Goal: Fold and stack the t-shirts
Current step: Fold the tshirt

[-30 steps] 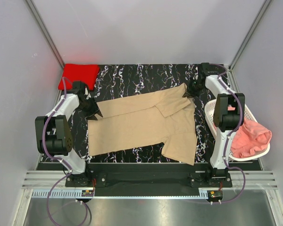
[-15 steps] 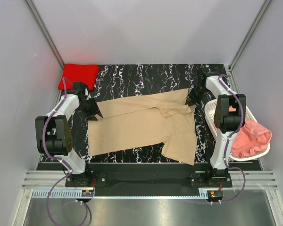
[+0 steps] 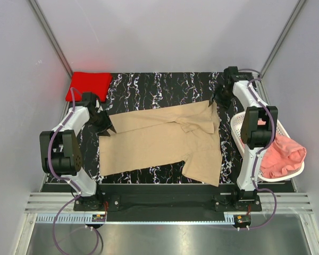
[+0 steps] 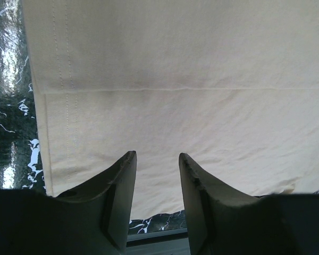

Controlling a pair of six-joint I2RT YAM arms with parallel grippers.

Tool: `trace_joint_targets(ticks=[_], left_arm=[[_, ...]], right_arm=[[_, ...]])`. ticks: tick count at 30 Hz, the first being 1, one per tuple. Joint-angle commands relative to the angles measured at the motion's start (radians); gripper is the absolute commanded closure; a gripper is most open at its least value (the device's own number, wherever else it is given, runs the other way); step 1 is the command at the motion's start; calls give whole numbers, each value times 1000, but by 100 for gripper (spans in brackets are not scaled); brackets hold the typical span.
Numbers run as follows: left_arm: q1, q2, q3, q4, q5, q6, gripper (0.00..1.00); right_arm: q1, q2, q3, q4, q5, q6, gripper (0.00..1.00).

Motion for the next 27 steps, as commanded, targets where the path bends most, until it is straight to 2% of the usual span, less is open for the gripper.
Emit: trace_joint_targets(ticks=[1, 9, 18, 25, 26, 27], left_arm=[[-4, 1, 61, 18, 20, 1, 57], [23, 135, 266, -27, 4, -58, 57], [72, 267, 397, -79, 6, -107, 55], [80, 406, 502, -131, 3, -101, 55], [82, 432, 512, -135, 1, -101, 55], [82, 443, 519, -148, 0, -101, 55]], right_arm=[[-3, 58, 140, 72, 45, -70, 40], [-10, 205, 316, 60, 37, -94, 49], [-23, 262, 332, 104, -6, -90, 54], [-26, 328, 380, 161, -63, -67, 68], [-27, 337, 386, 172, -61, -64, 76], [-27, 340, 395, 178, -61, -61, 80]])
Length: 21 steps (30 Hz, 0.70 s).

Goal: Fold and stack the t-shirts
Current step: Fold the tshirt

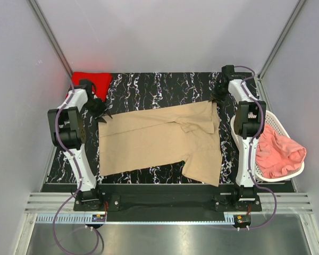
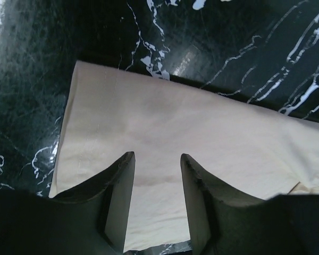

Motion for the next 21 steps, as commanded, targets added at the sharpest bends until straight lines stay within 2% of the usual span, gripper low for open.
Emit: trace_joint_targets(ticks=[1, 3, 8, 12, 16, 17, 20, 21], left_arm=[[-2, 40, 59, -49, -10, -4, 55], [-1, 58, 62, -63, -31, 2, 55], [16, 81, 50, -69, -96, 27, 55], [36, 103, 48, -66, -125, 53, 55], [39, 109, 61, -64, -154, 76, 54], [38, 107, 71, -67, -154, 82, 54], [38, 75, 68, -69, -157, 85, 50], [36, 60, 55, -63, -156, 87, 49]], right_arm=[[-4, 21, 61, 59, -22, 9, 87], [-5, 24, 72, 72, 17, 9, 100], [-9, 28, 57, 144, 117, -22, 100], [-9, 73, 90, 155, 97, -62, 100], [-9, 117, 179, 98, 86, -21, 99], [-9, 130, 208, 43, 106, -5, 93], [-9, 169, 331, -76, 91, 35, 60], [-9, 176, 384, -106, 93, 33, 56]])
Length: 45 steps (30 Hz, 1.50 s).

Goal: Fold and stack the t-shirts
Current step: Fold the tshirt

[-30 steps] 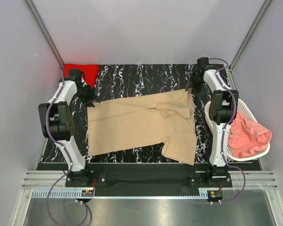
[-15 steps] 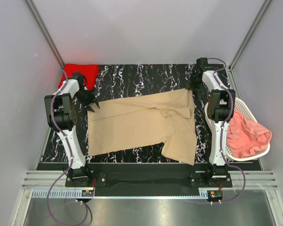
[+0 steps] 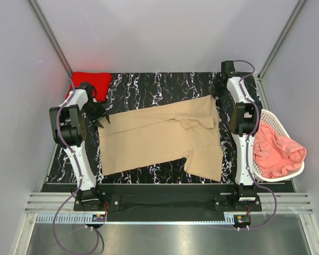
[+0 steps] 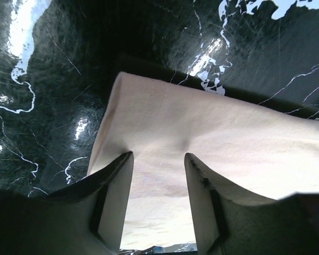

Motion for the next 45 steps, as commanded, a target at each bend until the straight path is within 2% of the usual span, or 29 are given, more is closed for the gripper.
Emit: trace_joint_targets(ticks=[1, 2, 5, 6, 10, 13, 14, 17, 19, 21, 26, 27, 30, 33, 37, 45], left_arm=[[17, -49, 6, 14, -71, 41, 48], [17, -68, -5, 18, -68, 42, 47], [8, -152, -49, 29, -46, 44, 43], [-2, -198, -81, 38, -41, 44, 42], [-31, -288, -163, 68, 26, 31, 41], [-63, -345, -245, 101, 79, 19, 42], [-83, -356, -265, 121, 93, 16, 42], [-139, -399, -327, 149, 124, 13, 44], [-175, -417, -342, 160, 133, 16, 44], [-224, -424, -347, 161, 135, 18, 45], [-265, -439, -329, 146, 138, 16, 46], [-265, -440, -328, 143, 135, 18, 46], [-266, -459, -341, 140, 126, 22, 46], [-265, -467, -356, 143, 124, 21, 46], [-265, -473, -361, 137, 117, 22, 46], [-265, -467, -355, 129, 110, 25, 46]], right_arm=[[-7, 18, 143, -132, 37, 18, 53], [-9, -1, 141, -158, 37, 15, 48], [-9, -90, 68, -169, 55, -17, 44], [-7, -115, 23, -174, 63, -32, 40], [-7, -250, -89, -230, 40, -39, 39], [-7, -403, -282, -221, -67, -28, 39], [-3, -499, -408, -165, -86, -35, 39], [57, -662, -604, -74, -118, -60, 38], [140, -718, -661, -59, -114, -78, 40], [231, -729, -706, -65, -91, -97, 45], [327, -696, -761, -40, -19, -85, 69], [336, -686, -762, -39, -13, -83, 71], [374, -620, -750, -46, 32, -109, 71], [411, -557, -718, -60, 59, -121, 66], [430, -505, -693, -79, 125, -134, 64], [457, -471, -670, -66, 109, -123, 67]])
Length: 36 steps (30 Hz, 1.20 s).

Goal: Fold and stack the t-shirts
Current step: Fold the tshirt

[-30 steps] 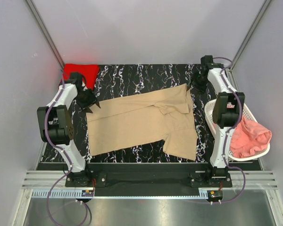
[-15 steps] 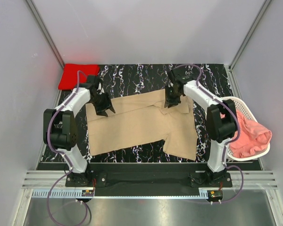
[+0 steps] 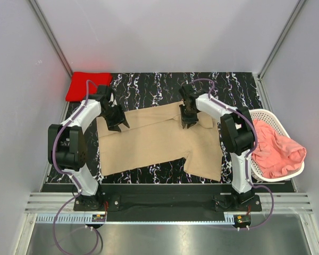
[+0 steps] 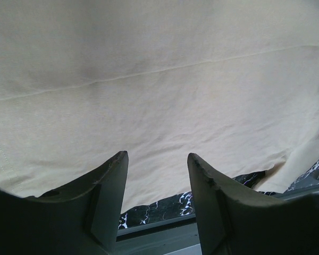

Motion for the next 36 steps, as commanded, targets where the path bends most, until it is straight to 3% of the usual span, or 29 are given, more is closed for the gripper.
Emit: trace_joint_targets(ticks=[1, 11, 14, 15, 19, 23, 30, 36], left_arm=[[3, -39, 2, 5, -1, 10, 46], [3, -34, 7, -1, -4, 19, 46], [3, -31, 9, -3, -5, 21, 46], [3, -29, 10, -3, -5, 22, 46], [3, -23, 21, -7, -7, 25, 46], [3, -22, 22, -7, -8, 28, 46], [3, -17, 16, -1, -4, 30, 46], [3, -14, 10, 0, -2, 33, 46]], right_arm=[[17, 14, 48, 12, 25, -2, 67], [19, 67, 72, 5, 48, -4, 66], [17, 73, 80, 2, 55, -4, 74], [17, 73, 83, 0, 55, -5, 82], [17, 59, 120, -35, 66, -8, 98], [17, 31, 172, -104, 60, -2, 100], [17, 24, 240, -242, -112, 19, 100], [17, 21, 246, -280, -170, 46, 100]])
